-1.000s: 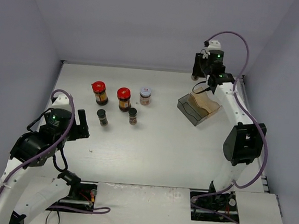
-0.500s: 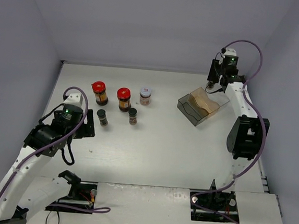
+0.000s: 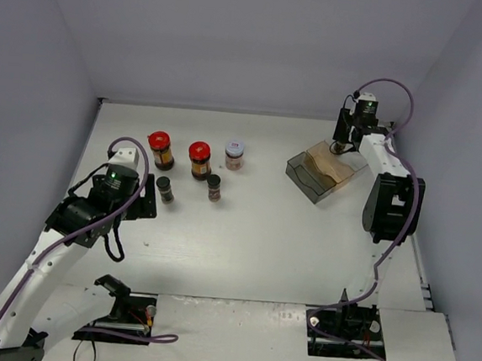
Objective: Organize the condiment bottles
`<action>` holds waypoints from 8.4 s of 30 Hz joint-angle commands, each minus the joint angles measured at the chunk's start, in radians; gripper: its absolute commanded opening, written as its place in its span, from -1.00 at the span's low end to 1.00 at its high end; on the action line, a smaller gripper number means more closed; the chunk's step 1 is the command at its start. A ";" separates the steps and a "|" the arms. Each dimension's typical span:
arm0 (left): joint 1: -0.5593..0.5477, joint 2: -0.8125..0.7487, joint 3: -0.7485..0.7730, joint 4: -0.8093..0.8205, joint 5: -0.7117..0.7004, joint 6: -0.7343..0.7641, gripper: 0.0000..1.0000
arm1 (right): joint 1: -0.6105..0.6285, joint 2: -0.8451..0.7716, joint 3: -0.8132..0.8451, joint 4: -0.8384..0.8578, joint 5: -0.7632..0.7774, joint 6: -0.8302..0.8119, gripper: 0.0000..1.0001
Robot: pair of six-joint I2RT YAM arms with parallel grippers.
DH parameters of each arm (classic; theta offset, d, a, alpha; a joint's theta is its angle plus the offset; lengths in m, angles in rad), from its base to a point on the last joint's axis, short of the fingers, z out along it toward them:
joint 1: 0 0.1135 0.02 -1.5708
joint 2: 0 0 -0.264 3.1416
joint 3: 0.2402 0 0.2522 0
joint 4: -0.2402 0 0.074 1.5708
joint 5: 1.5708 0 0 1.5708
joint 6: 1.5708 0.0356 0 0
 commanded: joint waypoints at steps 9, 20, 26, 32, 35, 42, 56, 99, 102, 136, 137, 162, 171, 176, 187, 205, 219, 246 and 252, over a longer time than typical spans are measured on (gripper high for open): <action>-0.003 0.020 0.006 0.055 0.004 0.016 0.57 | -0.008 0.038 0.058 0.104 -0.036 -0.006 -0.27; -0.003 0.010 0.012 0.049 0.015 0.014 0.57 | 0.005 -0.085 0.084 0.066 -0.049 -0.052 1.00; -0.003 0.003 0.028 0.048 0.009 0.014 0.57 | 0.102 -0.277 0.044 -0.038 -0.086 -0.111 1.00; -0.003 -0.011 0.012 0.060 0.019 0.004 0.57 | 0.327 -0.423 -0.064 -0.095 -0.152 -0.133 0.99; -0.003 -0.022 0.015 0.052 0.022 0.004 0.57 | 0.463 -0.463 -0.140 -0.074 -0.155 -0.105 1.00; -0.001 -0.077 0.020 -0.001 0.036 -0.012 0.57 | 0.763 -0.358 -0.201 -0.023 -0.132 -0.062 1.00; -0.001 -0.143 0.026 -0.090 0.026 -0.029 0.57 | 0.881 -0.195 -0.197 0.052 -0.028 0.002 0.99; -0.001 -0.077 0.022 -0.005 0.050 0.007 0.57 | 0.296 -0.537 -0.384 0.003 0.173 -0.026 -1.00; -0.001 -0.069 0.020 0.008 0.058 0.013 0.57 | 0.185 -0.514 -0.369 -0.002 0.165 -0.019 -1.00; -0.001 0.024 0.035 0.057 0.038 0.037 0.57 | -0.064 -0.087 -0.235 0.196 -0.019 -0.047 -1.00; -0.001 0.024 0.035 0.058 0.036 0.039 0.57 | -0.064 -0.083 -0.235 0.199 -0.023 -0.049 -1.00; -0.003 0.021 0.031 0.054 0.024 0.036 0.57 | -0.061 -0.026 -0.175 0.187 -0.063 -0.085 0.13; -0.001 0.003 0.032 0.054 0.024 0.037 0.57 | -0.044 -0.162 -0.189 0.124 -0.046 -0.088 0.40; -0.001 0.000 0.034 0.055 0.018 0.044 0.57 | -0.010 -0.323 -0.207 0.063 -0.022 -0.079 0.57; -0.001 -0.008 0.045 0.049 0.007 0.048 0.57 | 0.417 -0.578 -0.257 -0.037 0.006 -0.072 0.64; -0.001 -0.132 0.153 -0.158 -0.082 0.028 0.57 | 0.981 -0.086 0.056 0.119 -0.085 -0.070 0.71; -0.001 -0.174 0.204 -0.258 -0.093 -0.002 0.57 | 0.999 0.204 0.286 0.147 -0.161 -0.069 0.79; -0.001 -0.125 0.120 -0.086 -0.010 -0.010 0.57 | 0.791 -0.397 -0.239 0.132 -0.010 -0.065 -1.00; -0.001 -0.079 0.086 -0.009 0.030 0.001 0.57 | 0.509 -0.601 -0.397 0.072 0.015 -0.062 -1.00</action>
